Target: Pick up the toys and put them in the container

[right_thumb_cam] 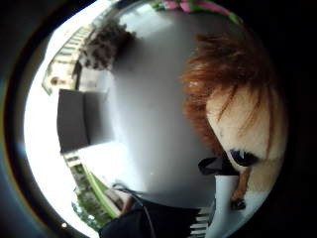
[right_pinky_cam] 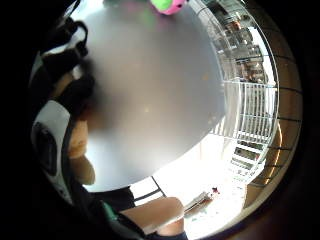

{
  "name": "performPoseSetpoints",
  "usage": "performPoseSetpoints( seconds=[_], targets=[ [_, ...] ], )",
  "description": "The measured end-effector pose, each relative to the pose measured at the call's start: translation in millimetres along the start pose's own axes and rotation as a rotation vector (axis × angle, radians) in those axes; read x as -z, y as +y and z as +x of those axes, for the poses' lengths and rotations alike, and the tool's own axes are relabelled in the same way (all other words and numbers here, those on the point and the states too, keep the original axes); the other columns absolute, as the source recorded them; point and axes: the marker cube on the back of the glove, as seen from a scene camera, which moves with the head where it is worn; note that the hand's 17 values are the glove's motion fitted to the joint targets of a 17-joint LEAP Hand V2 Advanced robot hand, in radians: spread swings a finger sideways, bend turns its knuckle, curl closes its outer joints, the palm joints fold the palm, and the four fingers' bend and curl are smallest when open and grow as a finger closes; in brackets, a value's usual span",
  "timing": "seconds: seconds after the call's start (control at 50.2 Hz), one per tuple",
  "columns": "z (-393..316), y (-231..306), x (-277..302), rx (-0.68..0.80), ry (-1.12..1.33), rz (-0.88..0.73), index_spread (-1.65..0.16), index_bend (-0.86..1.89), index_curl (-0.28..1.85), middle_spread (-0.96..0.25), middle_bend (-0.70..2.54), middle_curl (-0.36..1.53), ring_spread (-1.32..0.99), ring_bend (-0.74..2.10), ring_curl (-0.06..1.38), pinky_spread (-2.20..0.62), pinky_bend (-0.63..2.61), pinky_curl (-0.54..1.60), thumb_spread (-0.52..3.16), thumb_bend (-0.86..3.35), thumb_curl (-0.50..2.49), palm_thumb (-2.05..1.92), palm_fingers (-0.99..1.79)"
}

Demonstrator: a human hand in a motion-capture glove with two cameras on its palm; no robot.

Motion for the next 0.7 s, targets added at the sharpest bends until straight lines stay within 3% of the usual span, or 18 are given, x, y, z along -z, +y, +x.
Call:
performPoseSetpoints(
  seconds=[0.14,0.299,0.359,0.479,0.698],
  targets=[
    [-4.0,-19.9,28.8,0.0,-0.036,0.07,-0.09,0.87,0.69,-0.18,0.51,0.35,-0.35,1.06,0.34,-0.42,0.8,0.34,1.37,0.6,0.59,1.05,1.19],
    [-52.0,-41.9,116.6,0.06,-0.106,0.191,-0.19,0.07,0.58,-0.29,0.7,0.44,-0.37,1.25,0.42,-0.43,0.97,0.39,1.1,0.34,0.61,0.77,0.89],
    [-74.9,-57.8,154.7,0.145,-0.135,0.244,-0.23,-0.05,0.48,-0.32,0.73,0.46,-0.38,1.29,0.43,-0.43,1.03,0.41,1.07,0.31,0.63,0.75,0.83],
    [-126.7,-71.7,211.2,0.231,-0.152,0.301,-0.3,0.1,0.39,-0.36,0.73,0.47,-0.39,1.3,0.43,-0.43,1.05,0.4,1.0,0.28,0.67,0.73,0.86],
    [-243.1,-70.3,284.1,0.384,-0.202,0.312,-0.37,0.14,0.37,-0.41,0.69,0.49,-0.4,1.26,0.42,-0.44,1.03,0.38,0.92,0.24,0.74,0.73,0.9]
  ],
)
